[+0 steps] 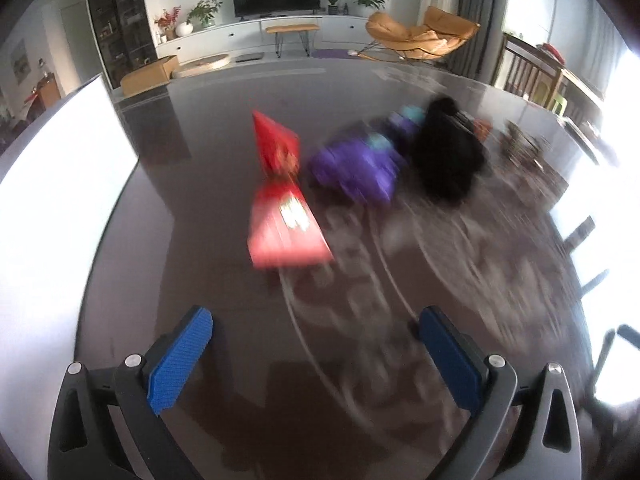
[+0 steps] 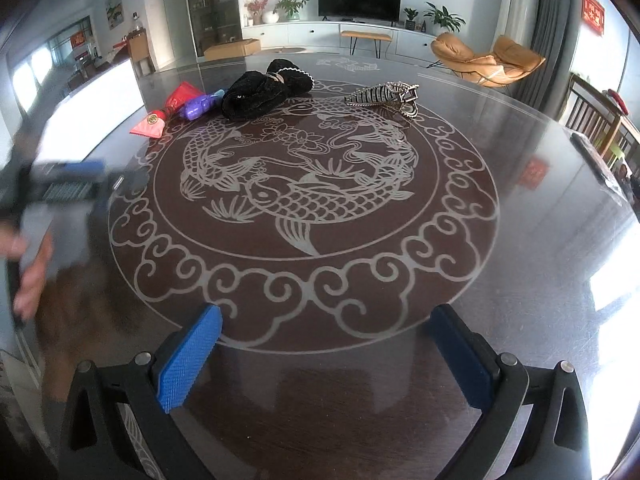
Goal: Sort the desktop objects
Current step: 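Return both tools from the bin to the table, then grasp the red candy packet with the left gripper and lift it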
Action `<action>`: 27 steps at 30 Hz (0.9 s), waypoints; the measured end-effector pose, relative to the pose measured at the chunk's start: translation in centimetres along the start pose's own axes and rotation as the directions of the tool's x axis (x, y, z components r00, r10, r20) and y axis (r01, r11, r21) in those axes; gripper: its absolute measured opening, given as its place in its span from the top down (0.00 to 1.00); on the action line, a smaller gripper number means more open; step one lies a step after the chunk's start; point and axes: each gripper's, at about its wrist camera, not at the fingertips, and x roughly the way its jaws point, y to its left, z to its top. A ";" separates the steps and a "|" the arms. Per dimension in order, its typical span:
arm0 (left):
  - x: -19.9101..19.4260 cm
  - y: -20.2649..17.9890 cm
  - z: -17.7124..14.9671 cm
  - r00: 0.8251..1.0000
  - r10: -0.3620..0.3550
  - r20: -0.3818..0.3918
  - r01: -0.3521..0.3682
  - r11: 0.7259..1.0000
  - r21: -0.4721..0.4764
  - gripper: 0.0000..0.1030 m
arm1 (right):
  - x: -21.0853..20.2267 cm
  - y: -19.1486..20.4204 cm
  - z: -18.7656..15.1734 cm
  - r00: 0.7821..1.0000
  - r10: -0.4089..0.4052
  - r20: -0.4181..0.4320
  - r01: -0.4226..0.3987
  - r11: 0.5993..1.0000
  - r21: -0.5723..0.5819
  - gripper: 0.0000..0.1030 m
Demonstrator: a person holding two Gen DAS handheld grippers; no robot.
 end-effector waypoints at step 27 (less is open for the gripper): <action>-4.8 1.6 -5.5 0.995 -0.009 0.097 0.008 1.000 0.009 0.74 | 0.0 0.0 0.0 1.000 0.000 0.001 0.000 1.000 0.001 0.00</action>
